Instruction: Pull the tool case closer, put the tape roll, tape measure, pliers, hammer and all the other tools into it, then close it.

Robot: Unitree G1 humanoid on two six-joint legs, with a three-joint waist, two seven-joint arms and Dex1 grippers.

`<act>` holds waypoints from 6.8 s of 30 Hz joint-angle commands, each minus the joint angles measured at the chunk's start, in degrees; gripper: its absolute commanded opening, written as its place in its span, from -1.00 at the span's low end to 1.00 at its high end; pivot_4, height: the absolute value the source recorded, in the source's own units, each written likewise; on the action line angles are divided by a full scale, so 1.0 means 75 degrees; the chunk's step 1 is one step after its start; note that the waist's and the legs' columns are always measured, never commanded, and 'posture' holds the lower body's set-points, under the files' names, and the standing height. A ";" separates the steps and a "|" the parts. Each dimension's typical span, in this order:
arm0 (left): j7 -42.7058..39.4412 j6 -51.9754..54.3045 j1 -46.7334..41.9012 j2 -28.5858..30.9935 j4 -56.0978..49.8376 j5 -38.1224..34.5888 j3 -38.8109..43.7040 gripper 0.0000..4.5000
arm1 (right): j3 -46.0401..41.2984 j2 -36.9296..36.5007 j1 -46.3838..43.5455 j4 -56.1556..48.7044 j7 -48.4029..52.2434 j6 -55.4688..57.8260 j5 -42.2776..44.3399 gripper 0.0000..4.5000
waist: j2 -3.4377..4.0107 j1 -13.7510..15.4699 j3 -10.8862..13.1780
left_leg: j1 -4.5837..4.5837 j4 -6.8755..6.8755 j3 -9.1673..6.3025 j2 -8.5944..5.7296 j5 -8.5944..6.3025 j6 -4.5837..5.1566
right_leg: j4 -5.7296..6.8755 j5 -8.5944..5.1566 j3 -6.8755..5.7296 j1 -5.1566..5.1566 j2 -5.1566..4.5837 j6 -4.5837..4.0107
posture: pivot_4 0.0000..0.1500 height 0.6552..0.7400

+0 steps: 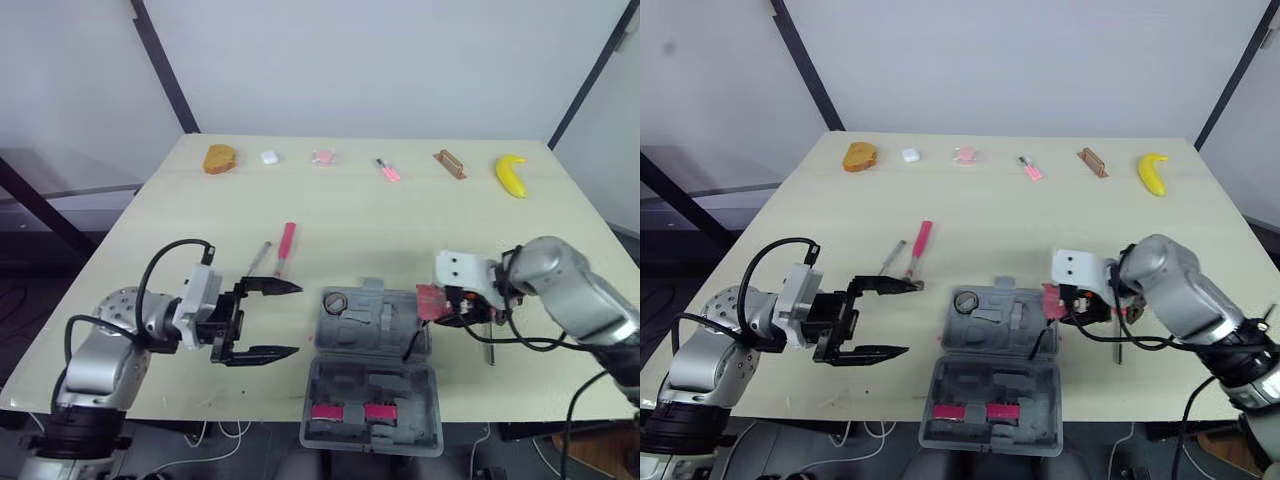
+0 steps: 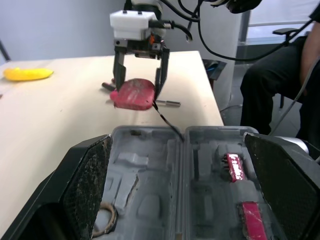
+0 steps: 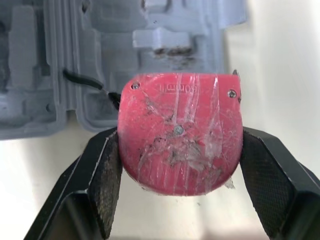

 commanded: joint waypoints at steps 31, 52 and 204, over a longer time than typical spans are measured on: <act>0.0762 0.0098 0.0640 0.0193 -0.0849 -0.0059 0.0395 1.00 | 0.1509 0.1918 -0.0889 0.2349 -0.0410 -0.0711 -0.1937 0.97 | 0.0001 -0.0059 0.0001 | 0.0010 -0.0001 -0.0004 0.0003 0.0000 -0.0001 | 0.0013 0.0000 -0.0006 0.0000 0.0006 -0.0003 | 1.00 1.00; 0.0674 0.0111 0.0727 0.0145 -0.0851 -0.0041 0.0379 1.00 | -0.2374 0.1411 0.1306 0.0043 -0.1025 -0.0740 0.0437 0.73 | -0.0004 0.0010 0.0003 | 0.0003 -0.0006 -0.0007 0.0001 0.0000 0.0000 | 0.0000 -0.0001 -0.0010 0.0004 0.0002 -0.0002 | 1.00 1.00; 0.1028 0.0891 -0.0264 -0.0204 -0.1220 -0.0028 -0.0088 1.00 | -0.5998 0.3761 0.6238 0.2722 -0.6916 -0.5805 0.2063 0.97 | 0.0012 -0.0013 -0.0053 | 0.0081 -0.0092 -0.0008 0.0007 -0.0003 -0.0001 | -0.0101 -0.0018 -0.0025 0.0093 0.0004 -0.0026 | 1.00 1.00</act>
